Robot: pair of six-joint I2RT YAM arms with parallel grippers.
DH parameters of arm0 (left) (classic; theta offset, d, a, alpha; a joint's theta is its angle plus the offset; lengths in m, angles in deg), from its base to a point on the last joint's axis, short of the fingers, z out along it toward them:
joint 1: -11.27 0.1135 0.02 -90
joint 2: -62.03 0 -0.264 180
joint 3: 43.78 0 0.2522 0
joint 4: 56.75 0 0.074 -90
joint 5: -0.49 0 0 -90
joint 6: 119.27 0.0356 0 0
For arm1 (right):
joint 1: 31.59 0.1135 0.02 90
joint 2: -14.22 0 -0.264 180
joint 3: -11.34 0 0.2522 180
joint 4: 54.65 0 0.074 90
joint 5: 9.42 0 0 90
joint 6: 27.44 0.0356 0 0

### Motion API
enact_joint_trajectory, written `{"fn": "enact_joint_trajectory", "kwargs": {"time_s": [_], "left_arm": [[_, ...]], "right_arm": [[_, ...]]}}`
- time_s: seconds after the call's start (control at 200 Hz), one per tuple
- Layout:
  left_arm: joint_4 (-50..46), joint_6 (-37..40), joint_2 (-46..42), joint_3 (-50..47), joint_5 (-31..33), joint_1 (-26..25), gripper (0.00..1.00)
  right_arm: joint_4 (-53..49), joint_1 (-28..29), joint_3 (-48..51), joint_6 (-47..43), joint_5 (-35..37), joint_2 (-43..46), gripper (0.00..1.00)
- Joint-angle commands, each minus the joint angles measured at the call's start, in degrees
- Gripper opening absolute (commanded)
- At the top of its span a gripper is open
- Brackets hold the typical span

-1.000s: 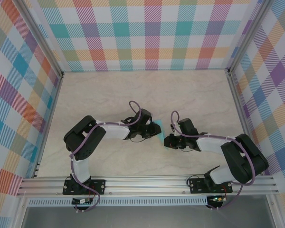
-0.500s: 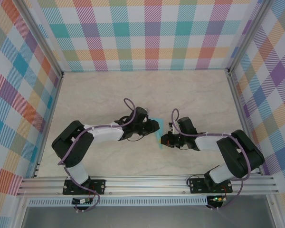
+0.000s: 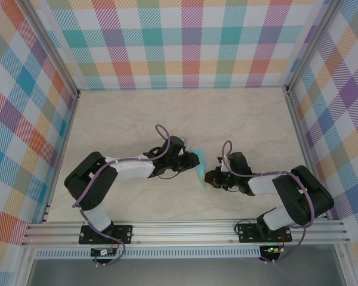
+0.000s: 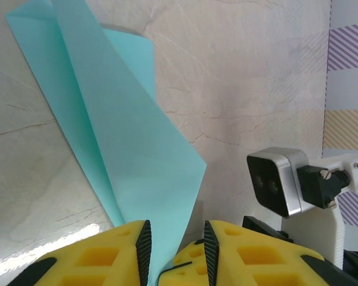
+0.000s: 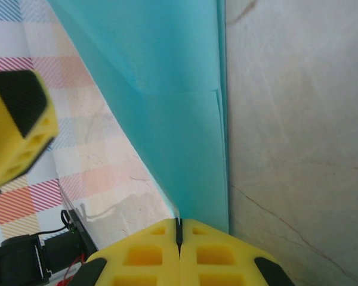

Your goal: Fold a paper plane with a square sheet of paper (pick it up from the middle)

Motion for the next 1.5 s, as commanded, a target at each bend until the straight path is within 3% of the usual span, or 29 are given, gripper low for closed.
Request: {"fn": "enact_joint_trajectory", "kwargs": {"time_s": [0.0, 0.315, 0.87, 1.265, 1.495], "left_arm": [[2.8, 0.9, 2.3, 1.7, -2.3, -0.5, 0.32], [5.7, 1.4, 6.6, 4.7, -5.3, -0.4, 0.34], [2.6, 3.4, 11.4, 8.5, -3.2, 0.2, 0.35], [2.0, 3.0, 13.1, 9.4, -2.8, 1.2, 0.35], [2.3, 2.5, 13.1, 9.4, -2.6, 1.3, 0.34]], "right_arm": [[1.6, -0.7, 0.1, 1.1, -1.8, -0.8, 0.02], [0.1, -1.6, -0.3, -0.2, -2.5, -2.8, 0.02], [-2.2, -2.6, -1.2, -1.8, -3.9, -2.7, 0.04], [-19.1, -2.6, -5.8, -12.4, 0.5, 5.0, 0.23], [-24.1, -2.6, -9.3, -17.8, 0.2, 3.8, 0.44]]}}
